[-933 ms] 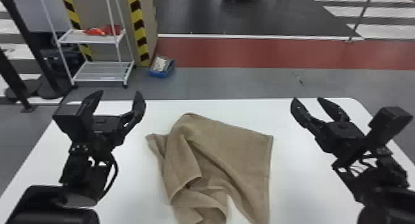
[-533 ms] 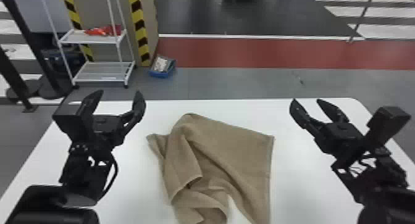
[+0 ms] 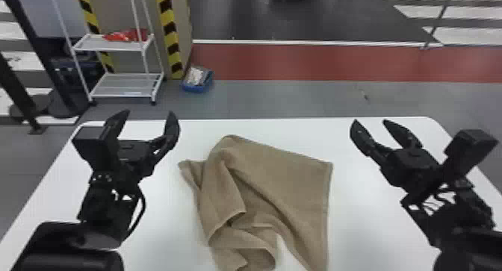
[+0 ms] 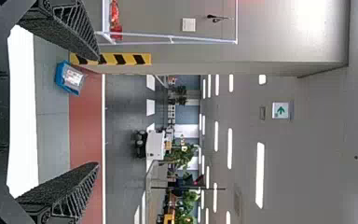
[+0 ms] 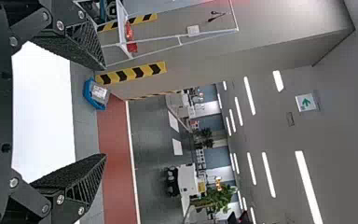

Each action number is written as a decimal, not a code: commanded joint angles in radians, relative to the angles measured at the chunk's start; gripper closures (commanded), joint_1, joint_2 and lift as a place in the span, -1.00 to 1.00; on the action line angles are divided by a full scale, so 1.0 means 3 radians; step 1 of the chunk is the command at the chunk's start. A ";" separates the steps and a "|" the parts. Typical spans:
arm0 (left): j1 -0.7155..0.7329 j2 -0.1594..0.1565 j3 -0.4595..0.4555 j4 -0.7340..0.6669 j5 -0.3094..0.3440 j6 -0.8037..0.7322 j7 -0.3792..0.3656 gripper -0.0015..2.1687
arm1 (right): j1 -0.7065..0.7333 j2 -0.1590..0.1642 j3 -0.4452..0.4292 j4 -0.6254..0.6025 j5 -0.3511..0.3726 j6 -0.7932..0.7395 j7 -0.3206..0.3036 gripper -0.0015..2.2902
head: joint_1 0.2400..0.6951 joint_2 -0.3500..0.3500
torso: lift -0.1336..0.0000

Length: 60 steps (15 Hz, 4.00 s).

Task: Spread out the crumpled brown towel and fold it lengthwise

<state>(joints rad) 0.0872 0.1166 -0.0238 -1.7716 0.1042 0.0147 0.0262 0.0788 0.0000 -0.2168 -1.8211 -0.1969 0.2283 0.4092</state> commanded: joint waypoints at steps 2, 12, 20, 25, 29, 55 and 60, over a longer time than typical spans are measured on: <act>0.0006 0.0000 -0.0002 0.0061 -0.0005 -0.0010 0.0010 -0.92 | 0.0075 0.0003 0.0002 -0.0009 -0.0003 -0.0007 0.0012 -0.77 | 0.81 -0.03 | -0.85; 0.0338 0.0092 0.0100 0.0102 0.0006 -0.0194 -0.0026 -0.93 | 0.0970 0.0003 -0.0254 -0.1139 -0.0187 0.1957 0.0385 -0.75 | 1.00 0.05 | -0.85; 0.0456 0.0133 0.0228 0.0148 0.0036 -0.0440 -0.0046 -0.93 | 0.1328 0.0003 0.0099 -0.1569 0.0099 0.2335 0.0727 -0.64 | 1.00 0.30 | -0.85; 0.0466 0.0138 0.0263 0.0143 0.0057 -0.0460 -0.0046 -0.93 | 0.1506 0.0003 0.0651 -0.1825 0.1173 0.2407 0.0804 -0.58 | 1.00 0.52 | -0.85; 0.0466 0.0138 0.0258 0.0122 0.0057 -0.0450 -0.0057 -0.93 | 0.1496 0.0003 0.0687 -0.1784 0.1290 0.2458 0.0804 -0.49 | 1.00 0.57 | -0.85; 0.0619 0.0143 0.0294 -0.0087 0.0052 -0.0399 -0.0159 -0.93 | 0.0059 0.0003 -0.0617 -0.1497 0.0682 0.3051 0.0866 0.48 | 1.00 0.25 | -0.85; 0.0645 0.0159 0.0243 -0.0108 0.0057 -0.0256 -0.0220 -0.93 | -0.0125 0.0003 -0.0821 -0.0659 0.0743 0.2519 0.0876 0.48 | 1.00 -0.12 | -0.85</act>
<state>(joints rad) 0.2809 0.1642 0.0577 -1.8038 0.1212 -0.0871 -0.0376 0.0397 0.0000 -0.4635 -2.0747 0.0126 1.0442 0.6718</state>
